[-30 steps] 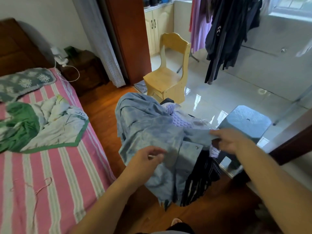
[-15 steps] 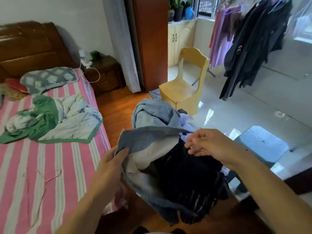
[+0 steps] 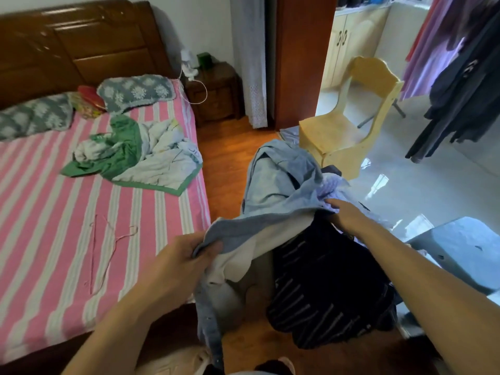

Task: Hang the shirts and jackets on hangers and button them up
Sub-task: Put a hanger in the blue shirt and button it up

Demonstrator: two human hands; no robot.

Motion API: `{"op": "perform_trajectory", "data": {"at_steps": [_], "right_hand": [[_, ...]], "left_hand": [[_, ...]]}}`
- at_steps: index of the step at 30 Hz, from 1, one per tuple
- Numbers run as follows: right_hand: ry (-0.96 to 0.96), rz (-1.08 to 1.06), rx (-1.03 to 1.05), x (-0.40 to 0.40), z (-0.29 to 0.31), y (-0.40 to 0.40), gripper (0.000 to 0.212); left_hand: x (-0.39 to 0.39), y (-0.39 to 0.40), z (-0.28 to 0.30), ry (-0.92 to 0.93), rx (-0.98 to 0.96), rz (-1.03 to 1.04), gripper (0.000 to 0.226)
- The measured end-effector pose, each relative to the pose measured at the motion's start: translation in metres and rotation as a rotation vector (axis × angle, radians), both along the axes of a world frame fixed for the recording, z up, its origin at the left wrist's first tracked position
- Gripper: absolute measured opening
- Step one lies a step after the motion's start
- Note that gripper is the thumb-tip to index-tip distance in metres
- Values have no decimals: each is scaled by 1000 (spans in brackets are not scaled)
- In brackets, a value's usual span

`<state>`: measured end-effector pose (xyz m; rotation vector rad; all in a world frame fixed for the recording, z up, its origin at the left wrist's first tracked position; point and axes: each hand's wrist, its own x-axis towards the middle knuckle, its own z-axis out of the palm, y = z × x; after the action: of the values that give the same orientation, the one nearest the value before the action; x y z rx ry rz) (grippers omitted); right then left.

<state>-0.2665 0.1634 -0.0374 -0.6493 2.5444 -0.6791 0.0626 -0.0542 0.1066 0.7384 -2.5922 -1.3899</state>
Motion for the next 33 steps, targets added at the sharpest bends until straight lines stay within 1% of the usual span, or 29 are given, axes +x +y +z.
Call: {"op": "perform_trajectory", "data": {"at_steps": [1,3,4,5,6,8,10,11,13,15,17,19,21,22,24,25,26,27,28,29,30,31,32,33], "right_hand": [[39,6,40,-4,-5,-2,37],[67,-14,81,-12,-8,-11,35],[87,-64,65,-15,1,-18,34],[130,-135,22,-18,15,-27,34],[214,-184,-28,-19,36,-39,33],[401,-209,-146,-17,91,-72,26],[530,-208,-281,-9,158,-116,24],[576,-201,-344,-2,193,-140,26],[642,-169,-424,20,260,-189,34],[678,-92,-510,54,317,-238,42],[646,-5,-656,95,359,-287,43],[604,105,-821,138,393,-337,37],[575,216,-855,186,411,-378,20],[590,287,-796,212,415,-395,13],[624,472,-681,254,410,-429,11],[642,565,-624,269,406,-450,8],[646,615,-555,276,403,-459,11],[639,655,-538,290,404,-481,14],[632,660,-532,304,405,-502,15],[643,651,-549,320,406,-523,12],[661,623,-556,338,410,-542,9],[673,596,-565,356,411,-562,8],[671,574,-563,377,411,-582,7],[672,576,-541,399,408,-601,7]], "left_hand": [[4,-1,2,7,4,-13,26],[11,-8,8,25,-17,-5,23],[14,-14,10,33,-53,39,20],[17,-22,10,42,-98,103,21],[19,-33,13,48,-151,179,26],[23,-57,28,89,-253,321,32],[31,-93,53,182,-283,459,29],[37,-114,69,237,-300,531,28],[59,-157,103,344,-419,628,26],[92,-199,139,408,-536,708,18],[137,-246,173,439,-601,824,19],[191,-285,210,488,-652,912,22],[249,-317,240,506,-712,950,21],[275,-328,252,507,-731,944,19],[326,-351,267,496,-704,844,16],[351,-359,273,476,-654,753,13],[366,-364,276,439,-599,689,16],[393,-377,279,378,-600,657,37],[416,-385,281,310,-606,647,52],[436,-394,283,287,-619,655,49],[453,-405,285,276,-617,693,35],[470,-419,285,305,-602,749,21],[485,-434,283,338,-613,837,13],[498,-447,279,329,-635,946,7]]}}
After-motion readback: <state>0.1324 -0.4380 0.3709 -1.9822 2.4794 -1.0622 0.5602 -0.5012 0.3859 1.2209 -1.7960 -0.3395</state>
